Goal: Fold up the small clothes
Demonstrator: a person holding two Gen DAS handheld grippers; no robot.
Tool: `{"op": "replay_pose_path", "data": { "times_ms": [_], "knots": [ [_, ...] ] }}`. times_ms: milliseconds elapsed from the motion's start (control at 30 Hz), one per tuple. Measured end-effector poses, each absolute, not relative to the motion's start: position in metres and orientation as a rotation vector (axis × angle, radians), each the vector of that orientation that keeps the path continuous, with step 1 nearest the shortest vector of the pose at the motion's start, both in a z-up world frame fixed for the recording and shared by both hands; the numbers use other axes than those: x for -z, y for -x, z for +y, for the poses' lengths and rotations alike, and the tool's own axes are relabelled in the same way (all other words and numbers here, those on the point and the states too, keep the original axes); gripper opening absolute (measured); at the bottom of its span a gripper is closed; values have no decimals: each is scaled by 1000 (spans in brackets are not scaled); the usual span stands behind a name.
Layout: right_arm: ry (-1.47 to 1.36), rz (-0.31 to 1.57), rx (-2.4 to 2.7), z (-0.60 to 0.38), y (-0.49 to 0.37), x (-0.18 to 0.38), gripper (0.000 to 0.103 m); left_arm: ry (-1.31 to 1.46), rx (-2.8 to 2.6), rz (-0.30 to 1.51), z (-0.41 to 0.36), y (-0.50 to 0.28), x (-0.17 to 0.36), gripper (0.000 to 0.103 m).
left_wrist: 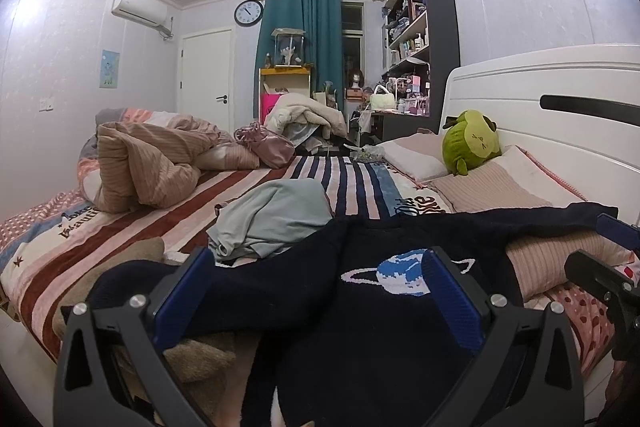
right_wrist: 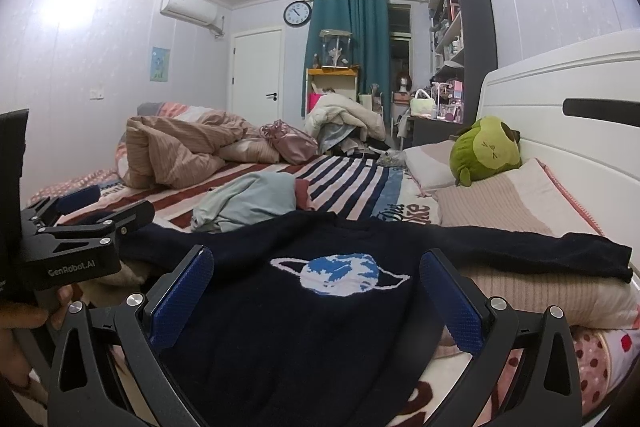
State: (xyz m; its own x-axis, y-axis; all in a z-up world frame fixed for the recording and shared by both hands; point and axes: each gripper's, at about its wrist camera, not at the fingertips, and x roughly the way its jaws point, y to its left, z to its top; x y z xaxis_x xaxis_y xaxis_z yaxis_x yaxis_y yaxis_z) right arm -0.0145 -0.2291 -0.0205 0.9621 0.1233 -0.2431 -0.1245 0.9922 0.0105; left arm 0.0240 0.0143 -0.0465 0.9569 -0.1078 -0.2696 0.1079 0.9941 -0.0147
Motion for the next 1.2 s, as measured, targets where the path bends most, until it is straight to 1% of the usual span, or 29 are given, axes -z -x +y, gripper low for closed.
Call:
{"op": "replay_pose_path", "data": {
  "times_ms": [300, 500, 600, 667, 733, 767, 800, 833, 900, 1000, 1100, 1200],
  "knots": [
    [-2, 245, -134, -231, 14, 21, 103, -4, 112, 281, 15, -26, 48, 102],
    [-121, 248, -215, -254, 15, 28, 103, -7, 121, 300, 17, -28, 51, 102],
    [-115, 261, -199, -274, 15, 41, 103, 23, 152, 342, 21, -34, 58, 102],
    [-105, 330, -186, -289, 7, 59, 103, 47, 176, 385, 23, -39, 65, 102],
    [-139, 425, -200, -306, -5, 87, 95, 60, 189, 420, 23, -44, 73, 102],
    [-159, 460, -207, -314, -11, 97, 85, 59, 194, 440, 22, -47, 78, 102],
    [-186, 505, -214, -322, -15, 111, 77, 53, 193, 456, 21, -49, 83, 102],
    [-212, 554, -222, -329, -20, 128, 73, 45, 190, 470, 20, -51, 87, 102],
    [-240, 616, -241, -336, -27, 148, 57, 23, 184, 506, 16, -56, 98, 102],
    [-296, 702, -313, -338, -34, 177, 51, 9, 182, 558, 12, -62, 115, 102],
    [-295, 735, -346, -332, -37, 192, 52, 3, 174, 599, 10, -69, 130, 102],
    [-292, 731, -361, -328, -40, 191, 52, -3, 169, 625, 9, -75, 140, 102]
  ]
}}
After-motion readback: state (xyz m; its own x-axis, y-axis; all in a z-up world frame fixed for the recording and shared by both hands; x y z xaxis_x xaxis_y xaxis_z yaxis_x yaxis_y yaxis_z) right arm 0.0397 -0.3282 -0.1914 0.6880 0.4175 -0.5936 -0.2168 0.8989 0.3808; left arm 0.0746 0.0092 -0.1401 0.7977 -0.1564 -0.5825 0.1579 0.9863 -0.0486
